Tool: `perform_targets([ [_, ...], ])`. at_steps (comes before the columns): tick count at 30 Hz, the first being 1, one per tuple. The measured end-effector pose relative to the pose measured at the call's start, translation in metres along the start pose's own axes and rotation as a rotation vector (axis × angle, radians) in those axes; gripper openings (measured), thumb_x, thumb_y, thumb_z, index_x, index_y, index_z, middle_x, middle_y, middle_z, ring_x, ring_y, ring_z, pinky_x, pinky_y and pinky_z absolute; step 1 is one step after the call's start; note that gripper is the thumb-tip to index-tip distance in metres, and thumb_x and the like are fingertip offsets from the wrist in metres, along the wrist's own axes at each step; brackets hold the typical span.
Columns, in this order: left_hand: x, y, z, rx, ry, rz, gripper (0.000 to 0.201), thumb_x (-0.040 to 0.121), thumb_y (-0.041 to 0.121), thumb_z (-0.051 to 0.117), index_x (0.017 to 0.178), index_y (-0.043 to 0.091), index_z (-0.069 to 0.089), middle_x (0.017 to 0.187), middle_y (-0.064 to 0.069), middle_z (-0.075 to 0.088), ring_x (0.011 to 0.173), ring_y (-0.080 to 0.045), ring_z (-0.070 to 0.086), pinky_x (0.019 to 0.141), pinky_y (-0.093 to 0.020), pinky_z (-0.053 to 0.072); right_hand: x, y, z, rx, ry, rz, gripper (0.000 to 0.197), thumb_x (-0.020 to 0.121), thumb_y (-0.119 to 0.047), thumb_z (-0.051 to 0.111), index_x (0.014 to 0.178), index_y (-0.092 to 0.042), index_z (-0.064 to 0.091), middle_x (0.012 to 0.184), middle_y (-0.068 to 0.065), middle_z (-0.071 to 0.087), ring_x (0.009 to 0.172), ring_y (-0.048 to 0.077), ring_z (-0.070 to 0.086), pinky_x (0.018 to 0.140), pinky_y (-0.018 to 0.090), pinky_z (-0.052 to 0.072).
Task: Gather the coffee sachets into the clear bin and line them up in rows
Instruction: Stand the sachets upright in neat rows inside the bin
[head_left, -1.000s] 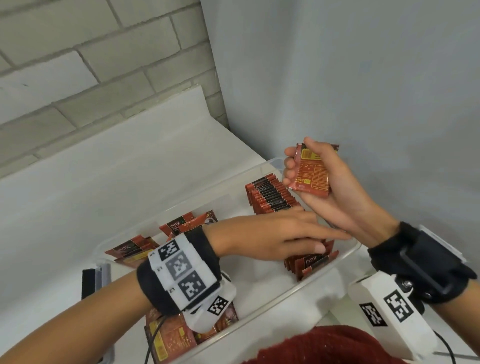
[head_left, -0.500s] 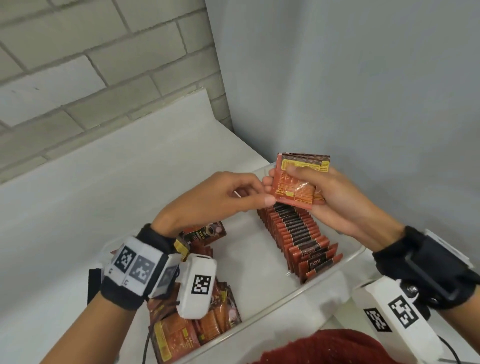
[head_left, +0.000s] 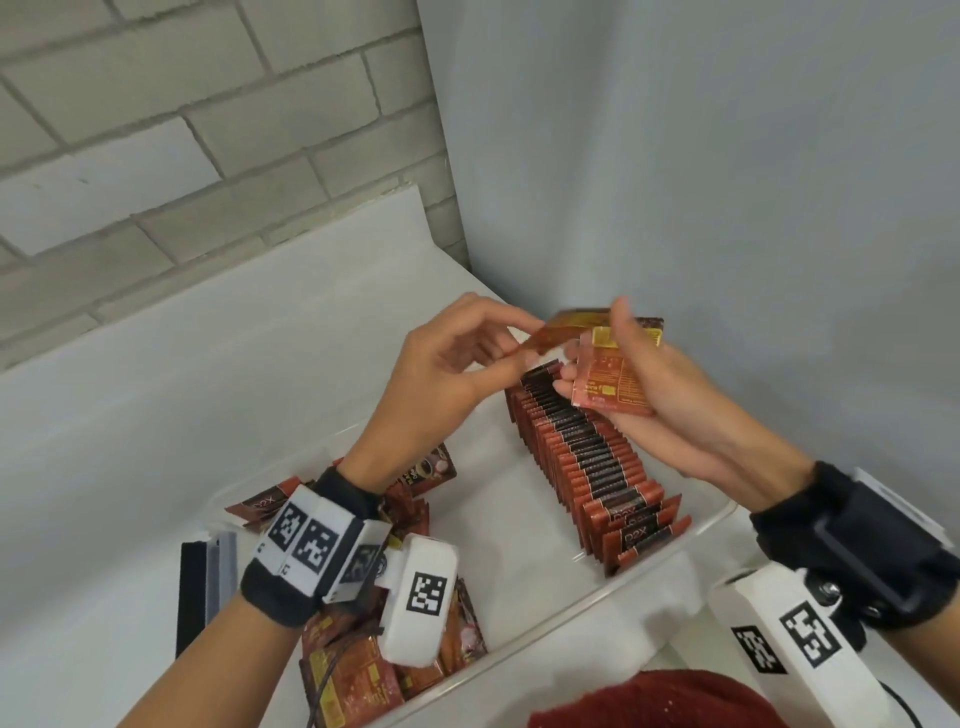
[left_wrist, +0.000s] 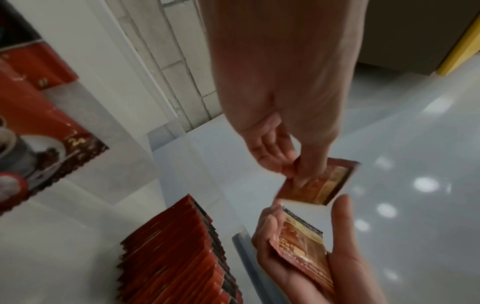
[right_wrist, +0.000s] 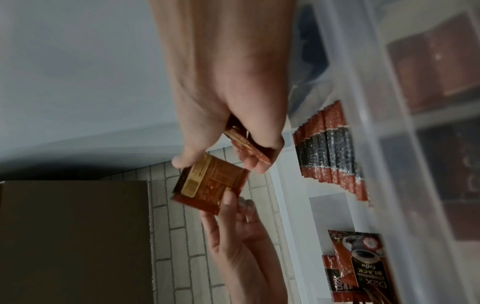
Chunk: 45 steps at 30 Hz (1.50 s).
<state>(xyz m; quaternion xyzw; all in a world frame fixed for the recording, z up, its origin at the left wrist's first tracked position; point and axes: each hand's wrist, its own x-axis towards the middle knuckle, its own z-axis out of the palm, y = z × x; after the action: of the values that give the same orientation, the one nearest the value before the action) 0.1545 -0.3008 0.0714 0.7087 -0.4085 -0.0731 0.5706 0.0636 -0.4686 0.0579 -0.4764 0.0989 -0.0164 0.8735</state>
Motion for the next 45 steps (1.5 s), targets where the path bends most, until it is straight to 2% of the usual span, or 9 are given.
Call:
perform_targets([
  [4,-0.002,-0.008,-0.002,0.182,0.009,0.184,0.028,0.078,-0.004,0.071,0.100,0.014,0.072,0.083,-0.011,0.051,0.074,-0.016,0.052,0.071,-0.023,0.046,-0.001,-0.002,0.001,-0.009,-0.015,0.080,0.080,0.068,-0.064,0.049,0.118,-0.002,0.058,0.111,0.009,0.071,0.104,0.019,0.068,0.087,0.028,0.056],
  [9,-0.003,-0.011,0.001,0.199,-0.085,0.184,0.023,0.084,0.000,0.066,0.102,0.013,0.073,0.095,-0.008,0.053,0.088,-0.015,0.054,0.080,-0.028,0.051,-0.002,-0.002,0.000,-0.099,0.006,0.065,0.037,0.085,-0.023,0.059,0.114,-0.001,0.064,0.110,0.018,0.071,0.102,0.030,0.068,0.086,0.033,0.057],
  [12,-0.002,-0.007,-0.002,0.137,-0.095,0.111,0.035,0.086,-0.007,0.049,0.104,0.014,0.071,0.106,-0.007,0.056,0.102,-0.013,0.056,0.085,-0.036,0.053,-0.001,0.000,-0.001,-0.134,0.016,0.045,0.031,0.085,-0.014,0.061,0.113,-0.002,0.065,0.108,0.016,0.072,0.098,0.027,0.070,0.080,0.030,0.058],
  [15,0.000,0.003,-0.005,0.010,-0.083,-0.059,0.036,0.089,-0.009,0.041,0.104,0.008,0.070,0.106,-0.006,0.068,0.100,-0.012,0.064,0.083,-0.024,0.051,-0.001,0.001,-0.002,-0.183,0.007,0.038,0.032,0.083,-0.014,0.063,0.113,-0.004,0.065,0.107,0.014,0.072,0.096,0.026,0.070,0.082,0.032,0.058],
  [22,0.006,0.025,-0.029,0.079,-0.303,-0.229,0.022,0.079,0.017,0.071,0.101,0.011,0.073,0.091,-0.007,0.074,0.086,-0.020,0.070,0.085,-0.027,0.054,-0.005,0.003,-0.001,-0.235,-0.093,0.018,0.036,0.078,-0.002,0.064,0.114,0.001,0.064,0.109,0.018,0.071,0.100,0.031,0.069,0.086,0.034,0.056],
  [25,0.009,0.026,-0.044,0.226,-0.309,-0.138,0.017,0.079,0.013,0.072,0.095,0.009,0.076,0.093,-0.003,0.072,0.085,-0.017,0.069,0.082,-0.025,0.054,-0.002,0.004,-0.002,-0.265,-0.088,0.005,0.039,0.075,-0.005,0.068,0.114,-0.002,0.065,0.110,0.015,0.071,0.101,0.027,0.068,0.092,0.032,0.054],
  [30,0.012,0.013,-0.064,0.604,-0.347,-0.032,0.012,0.078,0.007,0.075,0.088,0.014,0.078,0.086,0.003,0.071,0.073,-0.006,0.066,0.072,-0.026,0.052,-0.001,0.002,-0.003,-0.133,0.064,-0.041,0.032,0.068,-0.025,0.072,0.097,-0.011,0.073,0.094,0.006,0.072,0.086,0.015,0.066,0.081,0.022,0.055],
  [35,0.003,-0.010,-0.044,0.807,-0.498,-0.008,0.016,0.082,0.003,0.072,0.091,0.014,0.078,0.091,0.001,0.071,0.078,-0.010,0.065,0.070,-0.011,0.043,-0.003,0.001,-0.002,-0.137,0.075,-0.023,0.034,0.073,-0.026,0.067,0.102,-0.010,0.070,0.093,0.004,0.073,0.089,0.014,0.067,0.088,0.027,0.054],
  [45,-0.002,-0.028,-0.020,0.958,-0.577,-0.107,0.026,0.091,-0.002,0.056,0.104,0.011,0.074,0.104,-0.004,0.069,0.095,-0.018,0.064,0.083,-0.034,0.050,-0.003,0.000,-0.002,-0.101,0.075,-0.025,0.035,0.073,-0.026,0.067,0.102,-0.007,0.070,0.091,0.004,0.072,0.086,0.013,0.067,0.085,0.024,0.055],
])
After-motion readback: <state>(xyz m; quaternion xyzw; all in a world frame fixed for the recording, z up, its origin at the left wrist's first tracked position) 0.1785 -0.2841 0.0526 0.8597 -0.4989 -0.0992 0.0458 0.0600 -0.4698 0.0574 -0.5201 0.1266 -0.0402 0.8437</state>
